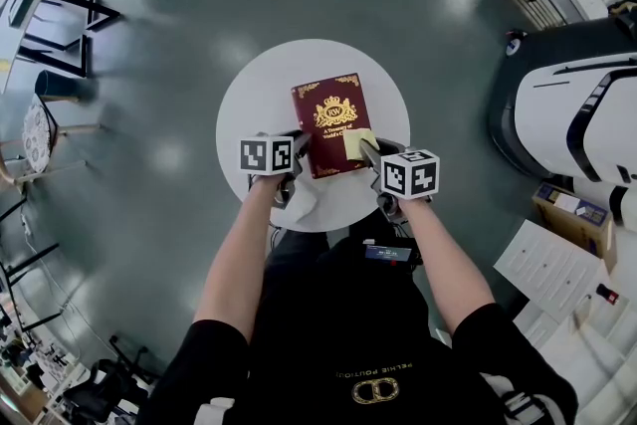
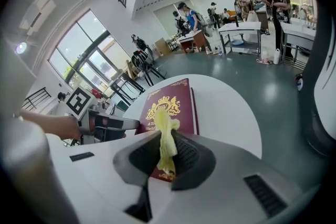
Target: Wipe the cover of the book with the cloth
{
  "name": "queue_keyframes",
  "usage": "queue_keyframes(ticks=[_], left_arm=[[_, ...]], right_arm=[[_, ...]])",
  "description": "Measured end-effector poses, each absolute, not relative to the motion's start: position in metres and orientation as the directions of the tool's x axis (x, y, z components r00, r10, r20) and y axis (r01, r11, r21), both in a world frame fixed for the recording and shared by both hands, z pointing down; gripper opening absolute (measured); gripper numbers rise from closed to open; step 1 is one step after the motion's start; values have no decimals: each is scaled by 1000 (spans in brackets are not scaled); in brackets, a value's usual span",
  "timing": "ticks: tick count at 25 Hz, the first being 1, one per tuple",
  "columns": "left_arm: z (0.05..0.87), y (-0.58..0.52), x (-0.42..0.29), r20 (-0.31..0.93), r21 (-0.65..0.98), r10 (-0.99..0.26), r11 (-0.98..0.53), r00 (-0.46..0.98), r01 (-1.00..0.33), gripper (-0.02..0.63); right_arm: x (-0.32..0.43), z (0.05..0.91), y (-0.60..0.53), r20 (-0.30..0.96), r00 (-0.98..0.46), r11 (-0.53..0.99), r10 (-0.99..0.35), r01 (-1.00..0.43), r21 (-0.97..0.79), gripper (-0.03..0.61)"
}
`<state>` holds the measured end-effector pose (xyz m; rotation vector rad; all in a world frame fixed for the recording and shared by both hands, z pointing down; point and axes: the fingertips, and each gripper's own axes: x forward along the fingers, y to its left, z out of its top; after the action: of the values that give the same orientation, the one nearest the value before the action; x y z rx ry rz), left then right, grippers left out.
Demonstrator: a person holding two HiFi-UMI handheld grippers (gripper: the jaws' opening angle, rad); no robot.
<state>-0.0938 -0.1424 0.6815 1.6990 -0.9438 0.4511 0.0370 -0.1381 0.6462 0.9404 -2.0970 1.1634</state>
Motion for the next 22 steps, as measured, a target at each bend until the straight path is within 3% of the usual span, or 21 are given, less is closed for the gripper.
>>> queue_keyframes(ticks=[14,22], left_arm=[[682,-142,-94,705,622,-364,-95,609,-777,100],[681,-143,-94,697,630,-367,-97,616,-771,100]], right_arm=[[-40,646,-93,706,-695,505,-138,-663,-553,87],[-49,658,-83,733,-666,509,-137,-682,-525,87]])
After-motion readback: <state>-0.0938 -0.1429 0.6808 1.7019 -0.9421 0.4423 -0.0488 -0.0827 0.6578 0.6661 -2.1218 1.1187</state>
